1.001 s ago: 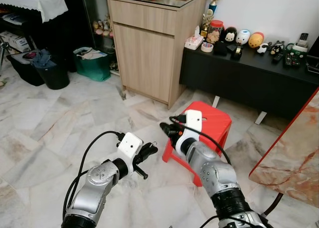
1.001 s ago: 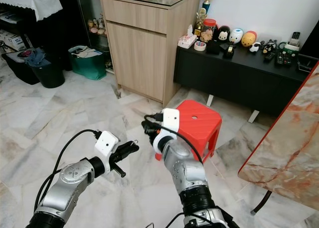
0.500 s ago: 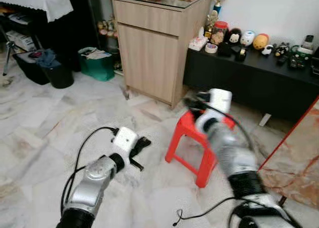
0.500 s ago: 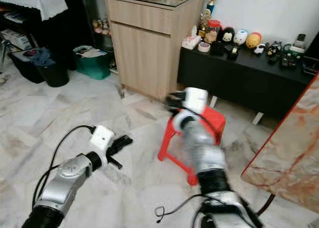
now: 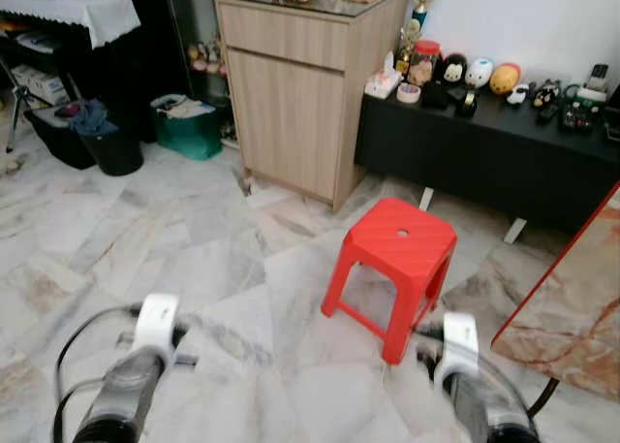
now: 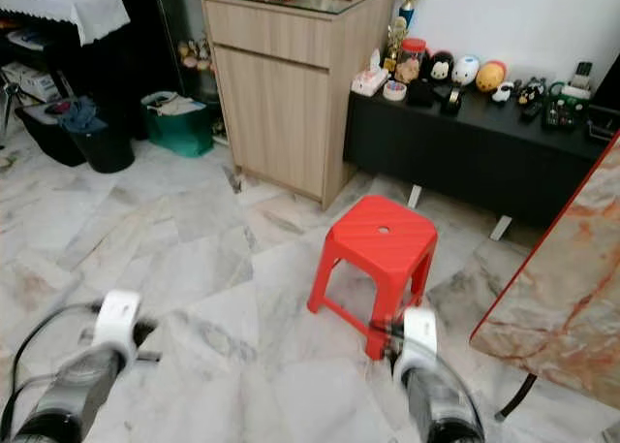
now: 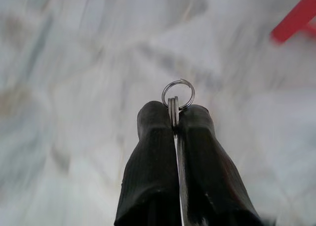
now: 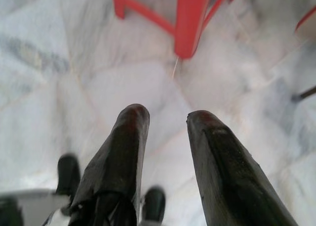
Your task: Hang keys on a hook
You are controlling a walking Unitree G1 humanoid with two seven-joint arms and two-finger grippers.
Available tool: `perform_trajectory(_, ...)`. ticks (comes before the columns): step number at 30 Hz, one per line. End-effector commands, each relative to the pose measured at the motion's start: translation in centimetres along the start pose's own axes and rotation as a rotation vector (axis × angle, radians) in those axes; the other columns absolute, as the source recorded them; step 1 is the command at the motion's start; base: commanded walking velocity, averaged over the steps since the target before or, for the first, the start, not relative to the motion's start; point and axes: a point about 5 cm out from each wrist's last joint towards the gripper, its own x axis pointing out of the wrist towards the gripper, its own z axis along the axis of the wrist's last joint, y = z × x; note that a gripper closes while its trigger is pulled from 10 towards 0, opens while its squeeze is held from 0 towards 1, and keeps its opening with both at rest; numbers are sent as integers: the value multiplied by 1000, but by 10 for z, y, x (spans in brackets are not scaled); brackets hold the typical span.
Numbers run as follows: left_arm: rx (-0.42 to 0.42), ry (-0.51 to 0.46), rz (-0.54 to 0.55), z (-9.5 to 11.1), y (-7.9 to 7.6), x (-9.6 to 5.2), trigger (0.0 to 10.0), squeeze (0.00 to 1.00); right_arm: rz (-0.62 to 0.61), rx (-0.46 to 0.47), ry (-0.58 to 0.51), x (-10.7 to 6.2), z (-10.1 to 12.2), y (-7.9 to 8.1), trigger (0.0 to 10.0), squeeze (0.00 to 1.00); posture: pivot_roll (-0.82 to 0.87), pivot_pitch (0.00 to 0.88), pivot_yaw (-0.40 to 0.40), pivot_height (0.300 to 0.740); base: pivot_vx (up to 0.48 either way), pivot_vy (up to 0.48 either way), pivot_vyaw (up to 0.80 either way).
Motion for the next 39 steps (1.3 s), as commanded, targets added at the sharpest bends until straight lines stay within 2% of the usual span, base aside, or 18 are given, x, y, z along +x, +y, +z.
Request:
perform_trajectory(1, -57, 80, 49, -24, 2, -4, 10000, 0, 0, -15, 16, 0, -8, 4, 10000, 0, 103, 0, -14, 740, 0, 0, 0)
perform_trajectory(3, -70, 123, 61, -38, 1, -7, 10000, 0, 11, -23, 44, 0, -19, 8, 10000, 0, 107, 0, -9, 740, 0, 0, 0)
perform_trajectory(4, -70, 123, 61, -38, 1, -7, 10000, 0, 11, -23, 44, 0, -19, 8, 10000, 0, 107, 0, -9, 740, 0, 0, 0)
perform_trajectory(5, -71, 166, 66, -52, -1, -11, 10000, 0, 31, -16, 69, -1, -28, 13, 10000, 0, 105, 0, 0, 740, 0, 0, 0)
perform_trajectory(9, -60, 225, 68, -70, -6, -16, 10000, 0, 39, -22, 96, -2, -39, 16, 10000, 0, 100, 0, 18, 740, 0, 0, 0)
perform_trajectory(14, -69, 239, 66, -77, -9, -18, 10000, 0, 24, -33, 120, -3, -46, 13, 10000, 0, 93, 0, 21, 740, 0, 0, 0)
perform_trajectory(19, -73, 241, 57, -78, -14, -18, 10000, 0, -19, 1, 140, -4, -52, 8, 10000, 0, 88, 0, 15, 740, 0, 0, 0)
perform_trajectory(23, -86, 235, 60, -79, -11, -18, 10000, 0, -4, -9, 140, -4, -54, 9, 10000, 0, 96, 0, 4, 740, 0, 0, 0)
perform_trajectory(26, -93, 249, 60, -87, -9, -22, 10000, 0, -12, -20, 170, -7, -66, 7, 10000, 0, 69, 0, 23, 740, 0, 0, 0)
perform_trajectory(28, -73, 271, 46, -95, -9, -26, 10000, 0, -19, 18, 173, -9, -73, 3, 10000, 0, 36, 0, 39, 740, 0, 0, 0)
perform_trajectory(32, -62, 315, 44, -112, -16, -34, 10000, 0, -36, 22, 214, -16, -91, -6, 10000, 0, 0, 0, 53, 740, 0, 0, -773)
perform_trajectory(35, -48, 324, 36, -115, -18, -36, 10000, 0, -58, 25, 229, -19, -98, -11, 10000, 0, 5, 0, 46, 740, 0, -187, -773)
perform_trajectory(37, -56, 310, 29, -112, -26, -34, 10000, 0, -75, 31, 235, -21, -103, -19, 10000, 0, 11, 0, 29, 740, 0, -352, 0)
perform_trajectory(39, -59, 306, 28, -111, -27, -33, 10000, 0, -75, 30, 235, -21, -103, -19, 10000, 0, 11, 0, 29, 740, 0, -352, 0)
